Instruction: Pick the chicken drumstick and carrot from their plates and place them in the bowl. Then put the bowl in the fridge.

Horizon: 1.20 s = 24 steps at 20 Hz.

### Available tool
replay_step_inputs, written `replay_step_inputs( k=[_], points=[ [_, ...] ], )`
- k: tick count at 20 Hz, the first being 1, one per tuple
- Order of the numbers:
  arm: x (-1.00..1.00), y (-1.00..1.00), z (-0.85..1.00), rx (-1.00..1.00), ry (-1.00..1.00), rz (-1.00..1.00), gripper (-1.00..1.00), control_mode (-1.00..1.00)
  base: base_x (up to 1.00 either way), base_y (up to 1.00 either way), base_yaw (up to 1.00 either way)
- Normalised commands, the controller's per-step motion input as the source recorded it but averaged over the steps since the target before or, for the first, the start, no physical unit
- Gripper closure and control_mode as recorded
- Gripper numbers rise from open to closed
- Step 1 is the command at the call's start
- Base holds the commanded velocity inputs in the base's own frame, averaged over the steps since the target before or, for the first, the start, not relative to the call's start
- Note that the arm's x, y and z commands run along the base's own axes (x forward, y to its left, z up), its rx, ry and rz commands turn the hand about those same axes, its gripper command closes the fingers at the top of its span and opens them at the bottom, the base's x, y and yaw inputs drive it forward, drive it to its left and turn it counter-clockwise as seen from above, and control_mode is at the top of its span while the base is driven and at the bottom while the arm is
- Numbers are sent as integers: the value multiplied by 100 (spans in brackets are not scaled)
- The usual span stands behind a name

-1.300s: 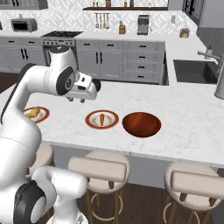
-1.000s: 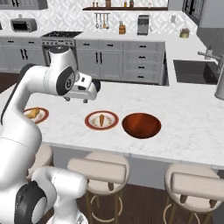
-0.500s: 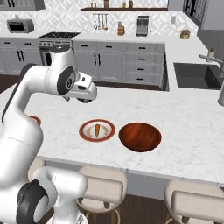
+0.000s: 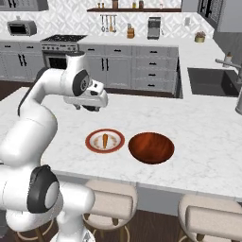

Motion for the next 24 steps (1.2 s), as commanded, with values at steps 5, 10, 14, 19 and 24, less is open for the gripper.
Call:
replay_step_inputs(
  k=[5, 10, 14, 19, 24],
  points=[
    [100, 0, -100, 0, 23, 1, -100, -100, 0, 0, 0],
    [76, -1, -96, -2, -2, 2, -100, -100, 0, 0, 0],
    [48, -8, -88, 0, -12, 11, -100, -100, 0, 0, 0],
    [4, -12, -63, 0, -1, 3, -100, -100, 0, 0, 0],
    [0, 0, -57, -1, 7, 1, -100, -100, 0, 0, 0]
  ],
)
